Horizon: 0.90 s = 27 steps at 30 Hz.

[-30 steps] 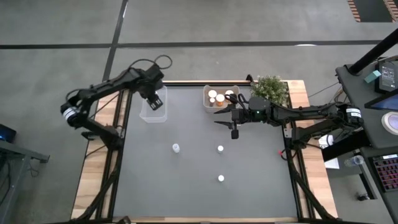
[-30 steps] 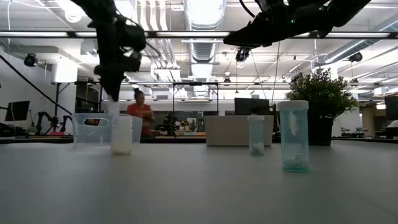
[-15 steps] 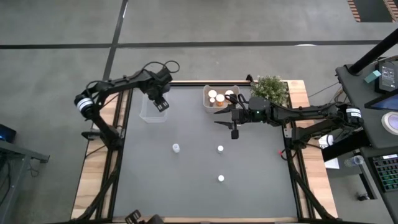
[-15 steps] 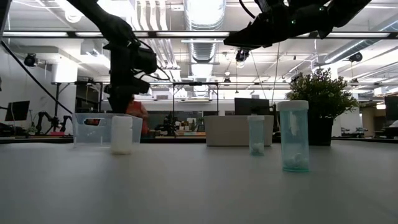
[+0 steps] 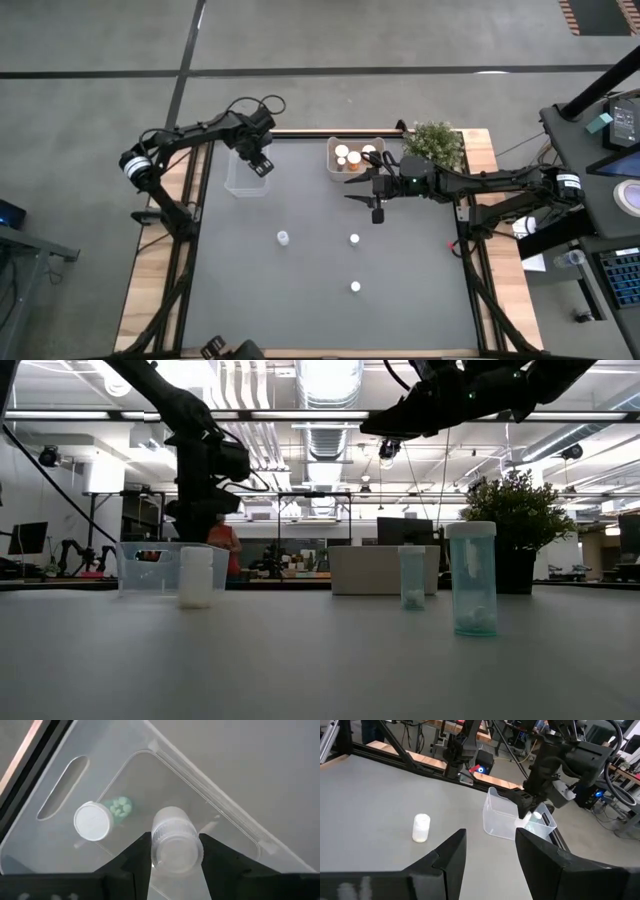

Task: Pick and place medicine bottles into bin by pill shape (circle, oval)
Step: Put the bottom white tablet bottle into the transparent bin, then put the white capsule bottle into the gray bin

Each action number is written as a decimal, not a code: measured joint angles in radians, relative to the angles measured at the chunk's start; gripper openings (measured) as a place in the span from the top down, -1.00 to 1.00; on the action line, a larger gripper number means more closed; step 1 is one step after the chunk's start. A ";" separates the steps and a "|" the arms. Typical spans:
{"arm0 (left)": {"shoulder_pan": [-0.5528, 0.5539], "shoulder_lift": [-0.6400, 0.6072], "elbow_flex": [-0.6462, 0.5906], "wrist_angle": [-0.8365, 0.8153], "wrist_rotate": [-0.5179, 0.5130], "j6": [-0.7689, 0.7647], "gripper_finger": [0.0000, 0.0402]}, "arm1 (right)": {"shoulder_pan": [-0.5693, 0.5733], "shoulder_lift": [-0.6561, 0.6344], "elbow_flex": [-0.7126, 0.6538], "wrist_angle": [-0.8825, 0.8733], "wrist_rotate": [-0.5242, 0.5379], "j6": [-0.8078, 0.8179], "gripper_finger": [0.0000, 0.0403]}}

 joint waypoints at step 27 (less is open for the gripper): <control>-0.021 -0.149 0.030 -0.058 -0.006 0.001 0.16 | 0.000 0.000 -0.001 -0.001 0.001 0.041 0.19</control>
